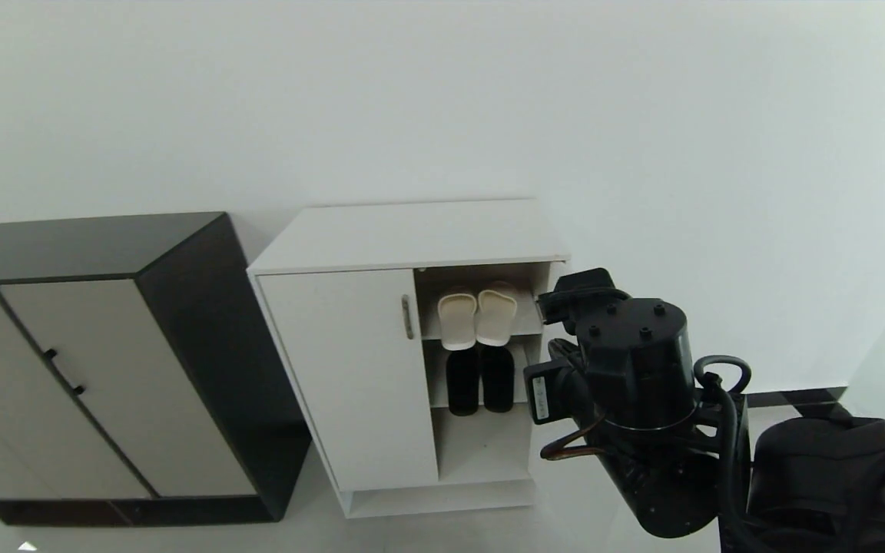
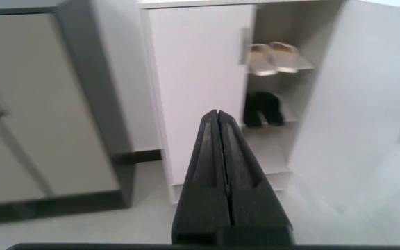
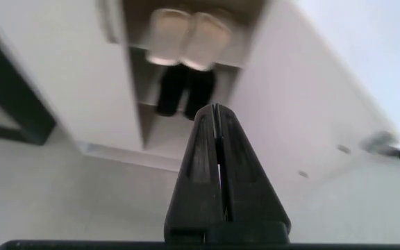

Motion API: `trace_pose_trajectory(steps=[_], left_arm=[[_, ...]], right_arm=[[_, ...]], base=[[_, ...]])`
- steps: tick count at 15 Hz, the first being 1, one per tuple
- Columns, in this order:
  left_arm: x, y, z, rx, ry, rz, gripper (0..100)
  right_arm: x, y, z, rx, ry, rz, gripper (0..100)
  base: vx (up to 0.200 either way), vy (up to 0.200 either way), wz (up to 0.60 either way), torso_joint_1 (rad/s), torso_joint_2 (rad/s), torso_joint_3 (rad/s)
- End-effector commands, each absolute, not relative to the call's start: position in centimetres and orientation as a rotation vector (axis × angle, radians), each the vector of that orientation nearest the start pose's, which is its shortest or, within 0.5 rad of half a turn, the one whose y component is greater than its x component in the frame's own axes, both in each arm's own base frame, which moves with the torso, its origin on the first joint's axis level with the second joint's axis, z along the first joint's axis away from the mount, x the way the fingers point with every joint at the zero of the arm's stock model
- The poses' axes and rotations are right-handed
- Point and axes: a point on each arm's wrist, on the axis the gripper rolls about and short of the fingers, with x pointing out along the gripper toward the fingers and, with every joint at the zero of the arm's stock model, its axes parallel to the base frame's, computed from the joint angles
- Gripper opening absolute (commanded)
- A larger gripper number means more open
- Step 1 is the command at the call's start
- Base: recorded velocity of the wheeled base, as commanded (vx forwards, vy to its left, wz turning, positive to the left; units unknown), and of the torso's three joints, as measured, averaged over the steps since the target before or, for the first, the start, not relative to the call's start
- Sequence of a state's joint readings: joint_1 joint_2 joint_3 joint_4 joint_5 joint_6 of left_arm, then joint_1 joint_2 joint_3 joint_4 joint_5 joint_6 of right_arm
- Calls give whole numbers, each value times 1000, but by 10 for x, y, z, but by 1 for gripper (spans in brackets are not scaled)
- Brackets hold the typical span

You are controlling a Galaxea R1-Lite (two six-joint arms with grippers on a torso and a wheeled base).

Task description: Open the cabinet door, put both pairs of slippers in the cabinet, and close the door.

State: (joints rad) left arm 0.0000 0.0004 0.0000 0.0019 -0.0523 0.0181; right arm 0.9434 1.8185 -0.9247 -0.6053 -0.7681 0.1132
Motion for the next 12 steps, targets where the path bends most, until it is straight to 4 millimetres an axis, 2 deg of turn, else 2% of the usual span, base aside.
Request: trace_pose_trajectory(steps=[1,5,7,8,10,12], left_arm=[[-23,-1,75,18,1,-52,0],[-23,-1,75,18,1,-52,0],[-23,-1,75,18,3,-52,0],[-23,-1,75,18,3,-52,0],[-23,-1,75,18,3,-52,0],[-23,-1,75,18,1,-52,0]], right_arm=[[213,258,174,-114,200,151,0],[246,235,183,-94,190,101,0],[289,212,194,-54,178,16,0],[301,206,194,-52,183,-11,0],[335,188,188,-49,218,-64,0],[356,181,178,-20,244,-80,0]], base=[[0,0,0,0,0,0],[0,0,0,0,0,0],[0,0,0,0,0,0],[0,0,0,0,0,0],[0,0,0,0,0,0],[0,0,0,0,0,0]])
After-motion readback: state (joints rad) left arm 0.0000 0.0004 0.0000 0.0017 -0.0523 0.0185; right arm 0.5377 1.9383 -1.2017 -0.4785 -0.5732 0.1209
